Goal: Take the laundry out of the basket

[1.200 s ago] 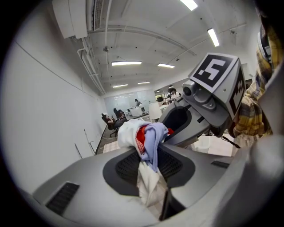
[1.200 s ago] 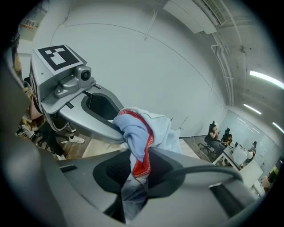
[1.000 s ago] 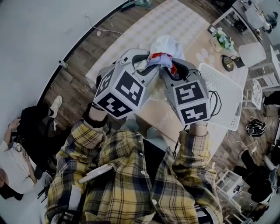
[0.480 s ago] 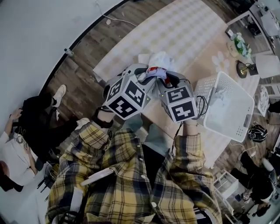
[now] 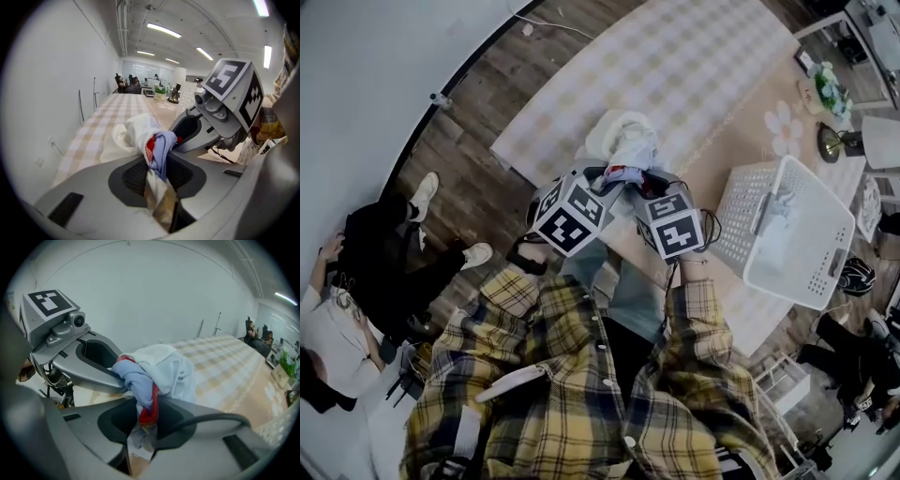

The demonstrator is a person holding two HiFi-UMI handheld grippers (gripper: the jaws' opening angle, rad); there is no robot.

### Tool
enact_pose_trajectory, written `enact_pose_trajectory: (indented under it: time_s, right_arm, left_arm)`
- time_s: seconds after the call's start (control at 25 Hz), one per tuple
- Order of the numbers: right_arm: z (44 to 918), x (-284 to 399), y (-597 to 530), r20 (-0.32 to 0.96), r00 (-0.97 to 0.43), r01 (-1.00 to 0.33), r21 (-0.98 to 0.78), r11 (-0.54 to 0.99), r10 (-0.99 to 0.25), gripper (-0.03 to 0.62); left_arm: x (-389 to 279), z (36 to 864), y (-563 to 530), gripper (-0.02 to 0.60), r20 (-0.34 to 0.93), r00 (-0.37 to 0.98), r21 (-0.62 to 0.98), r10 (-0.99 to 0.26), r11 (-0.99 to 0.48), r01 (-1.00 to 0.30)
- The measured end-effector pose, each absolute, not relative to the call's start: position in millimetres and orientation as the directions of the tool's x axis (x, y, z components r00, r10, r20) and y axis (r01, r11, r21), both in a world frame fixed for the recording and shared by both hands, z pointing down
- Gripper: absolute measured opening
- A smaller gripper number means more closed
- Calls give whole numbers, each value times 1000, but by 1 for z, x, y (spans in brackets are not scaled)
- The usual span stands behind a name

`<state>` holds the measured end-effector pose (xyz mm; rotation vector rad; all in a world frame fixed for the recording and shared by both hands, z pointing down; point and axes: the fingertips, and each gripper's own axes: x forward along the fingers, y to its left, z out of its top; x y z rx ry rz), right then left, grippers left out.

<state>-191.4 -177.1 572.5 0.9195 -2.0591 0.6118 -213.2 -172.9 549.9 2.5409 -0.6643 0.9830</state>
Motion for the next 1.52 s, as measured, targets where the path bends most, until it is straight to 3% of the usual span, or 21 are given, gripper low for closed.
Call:
enact_pose_trajectory:
  time_s: [0.32, 0.8, 1.16, 1.52]
  right_arm:
    - [604, -191, -181, 780, -499, -791, -232, 566, -378, 130]
    - [601, -187, -181, 775, -496, -810, -251, 530, -391, 135]
    - [552, -178, -179, 749, -483, -814, -192, 548, -455, 216]
    - [457, -178, -160, 637, -533, -796, -157, 584, -556, 244]
  left_arm:
    - [-219, 582, -176, 127, 683, 655, 220, -324, -763, -607]
    - [-219, 580, -181, 139, 650, 662, 252, -374, -715, -652]
    - [-225, 530, -186, 207, 604, 642, 178, -472, -706, -686]
    - [-236, 432, -176, 209, 442, 646, 124, -623, -670, -731]
